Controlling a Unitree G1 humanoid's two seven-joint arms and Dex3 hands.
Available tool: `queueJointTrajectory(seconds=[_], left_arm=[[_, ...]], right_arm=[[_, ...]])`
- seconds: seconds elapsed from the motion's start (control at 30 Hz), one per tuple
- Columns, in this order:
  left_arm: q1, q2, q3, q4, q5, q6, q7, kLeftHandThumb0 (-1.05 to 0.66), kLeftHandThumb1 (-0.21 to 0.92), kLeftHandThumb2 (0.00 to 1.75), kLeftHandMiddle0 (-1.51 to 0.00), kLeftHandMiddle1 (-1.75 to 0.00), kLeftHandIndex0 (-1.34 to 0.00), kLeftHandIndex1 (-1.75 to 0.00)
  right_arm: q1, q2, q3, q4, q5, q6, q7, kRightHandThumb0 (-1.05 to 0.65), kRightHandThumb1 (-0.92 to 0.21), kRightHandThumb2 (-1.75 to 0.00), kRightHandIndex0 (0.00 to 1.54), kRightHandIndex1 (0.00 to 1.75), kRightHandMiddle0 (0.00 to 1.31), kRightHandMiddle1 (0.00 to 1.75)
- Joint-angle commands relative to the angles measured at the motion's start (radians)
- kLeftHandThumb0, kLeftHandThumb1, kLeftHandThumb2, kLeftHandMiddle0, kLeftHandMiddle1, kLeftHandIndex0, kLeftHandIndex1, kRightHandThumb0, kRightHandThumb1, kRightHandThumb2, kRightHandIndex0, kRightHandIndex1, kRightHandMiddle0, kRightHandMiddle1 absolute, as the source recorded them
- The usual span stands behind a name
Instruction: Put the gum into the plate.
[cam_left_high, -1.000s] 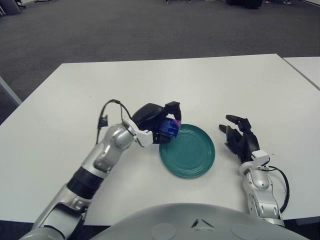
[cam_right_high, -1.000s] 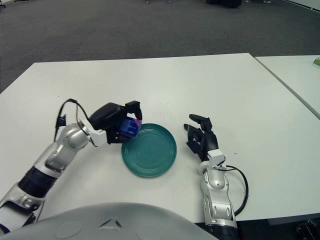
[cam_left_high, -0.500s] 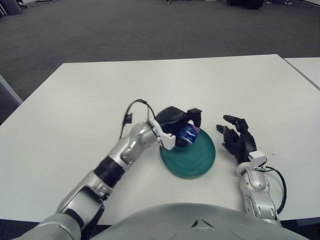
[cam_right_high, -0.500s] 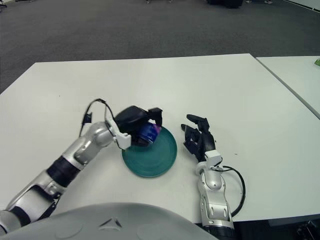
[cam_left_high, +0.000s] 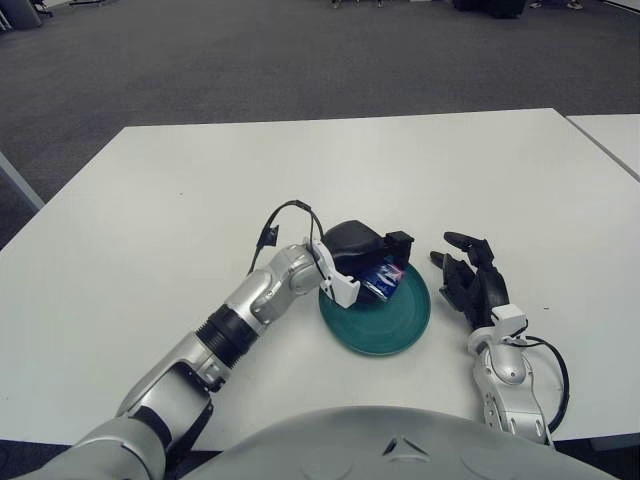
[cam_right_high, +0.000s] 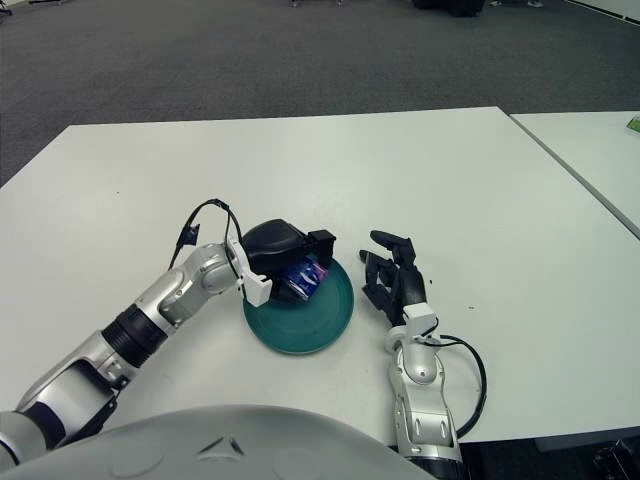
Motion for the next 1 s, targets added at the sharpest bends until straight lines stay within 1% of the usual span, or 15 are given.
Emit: queueJointTrajectory(seconds=[0.0, 0.03, 0.1, 0.13, 0.23, 0.27, 0.37, 0.43, 0.57, 0.6, 0.63, 0.67, 0.73, 0.77, 0.97], left_arm=[[-0.041, 0.032, -0.012, -0.014, 0.023, -0.018, -0.043, -0.65, 0.56, 0.81, -0.51, -1.71, -0.31, -1.70], [-0.046, 0.038, -0.016, -0.014, 0.028, -0.021, -0.052, -0.72, 0.62, 0.71, -0.43, -1.66, -0.25, -1.67], [-0.054, 0.045, -0.023, -0.012, 0.038, -0.031, -0.061, -0.90, 0.79, 0.39, -0.27, -1.49, -0.10, -1.51], [-0.057, 0.047, -0.025, -0.011, 0.040, -0.035, -0.062, -0.95, 0.84, 0.31, -0.23, -1.43, -0.06, -1.45], [-0.061, 0.052, -0.025, -0.008, 0.043, -0.049, -0.063, -1.02, 0.89, 0.20, -0.16, -1.35, -0.02, -1.30], [-0.064, 0.054, -0.025, -0.007, 0.041, -0.054, -0.067, -1.02, 0.90, 0.19, -0.15, -1.34, -0.02, -1.27], [-0.070, 0.061, -0.021, -0.009, 0.028, -0.060, -0.092, -1.04, 0.91, 0.14, -0.05, -1.21, 0.00, -1.05], [-0.069, 0.069, -0.016, -0.014, 0.010, -0.068, -0.114, -1.04, 0.92, 0.11, -0.02, -1.05, 0.00, -0.84], [-0.060, 0.087, -0.007, -0.026, -0.030, -0.096, -0.142, -1.05, 0.92, 0.10, 0.00, -0.84, 0.00, -0.58], [-0.060, 0.093, -0.005, -0.027, -0.048, -0.106, -0.154, -1.05, 0.92, 0.10, 0.00, -0.77, 0.00, -0.51], [-0.059, 0.097, -0.004, -0.028, -0.060, -0.113, -0.163, -1.05, 0.92, 0.10, -0.01, -0.61, 0.00, -0.39], [-0.060, 0.101, -0.003, -0.027, -0.073, -0.119, -0.174, -1.05, 0.92, 0.11, -0.01, -0.54, 0.00, -0.35], [-0.050, 0.120, 0.006, -0.032, -0.102, -0.114, -0.206, -1.05, 0.90, 0.11, -0.01, -0.26, 0.00, -0.16], [-0.047, 0.126, 0.008, -0.033, -0.110, -0.112, -0.215, -1.05, 0.90, 0.11, -0.01, -0.16, 0.00, -0.10], [-0.026, 0.132, 0.022, -0.008, -0.144, -0.113, -0.213, -1.05, 0.91, 0.10, 0.00, -0.02, 0.00, -0.01]], right_arm=[[0.025, 0.016, 0.012, 0.034, -0.005, 0.056, -0.004, -0.58, -0.92, -0.82, 0.38, 0.53, 0.04, 1.06], [0.025, 0.017, 0.013, 0.034, -0.004, 0.057, -0.005, -0.59, -0.92, -0.83, 0.37, 0.53, 0.04, 1.06], [0.026, 0.021, 0.016, 0.035, -0.003, 0.055, -0.009, -0.59, -0.92, -0.85, 0.35, 0.51, 0.03, 1.06], [0.026, 0.022, 0.017, 0.036, -0.003, 0.055, -0.010, -0.59, -0.92, -0.85, 0.34, 0.50, 0.03, 1.06], [0.025, 0.026, 0.019, 0.038, -0.006, 0.052, -0.015, -0.60, -0.92, -0.88, 0.33, 0.44, 0.02, 1.05], [0.025, 0.026, 0.019, 0.039, -0.007, 0.050, -0.016, -0.60, -0.92, -0.88, 0.33, 0.44, 0.02, 1.05], [0.025, 0.028, 0.018, 0.042, -0.006, 0.045, -0.018, -0.60, -0.92, -0.90, 0.33, 0.38, 0.02, 1.05], [0.023, 0.031, 0.017, 0.044, -0.002, 0.043, -0.020, -0.61, -0.92, -0.91, 0.34, 0.36, 0.02, 1.04], [0.021, 0.038, 0.014, 0.048, 0.005, 0.040, -0.022, -0.61, -0.92, -0.93, 0.34, 0.34, 0.01, 1.04], [0.021, 0.040, 0.013, 0.048, 0.008, 0.040, -0.022, -0.62, -0.92, -0.93, 0.34, 0.34, 0.01, 1.03], [0.021, 0.041, 0.013, 0.048, 0.010, 0.039, -0.021, -0.62, -0.92, -0.93, 0.34, 0.33, 0.00, 1.02], [0.021, 0.043, 0.013, 0.048, 0.011, 0.039, -0.022, -0.62, -0.92, -0.93, 0.34, 0.33, 0.00, 1.01], [0.021, 0.046, 0.011, 0.048, 0.015, 0.042, -0.022, -0.62, -0.92, -0.94, 0.35, 0.32, 0.00, 1.00], [0.020, 0.046, 0.011, 0.048, 0.016, 0.043, -0.022, -0.62, -0.92, -0.94, 0.36, 0.32, 0.00, 1.00], [0.017, 0.049, 0.006, 0.055, 0.025, 0.050, -0.017, -0.63, -0.92, -0.95, 0.41, 0.35, 0.00, 1.00]])
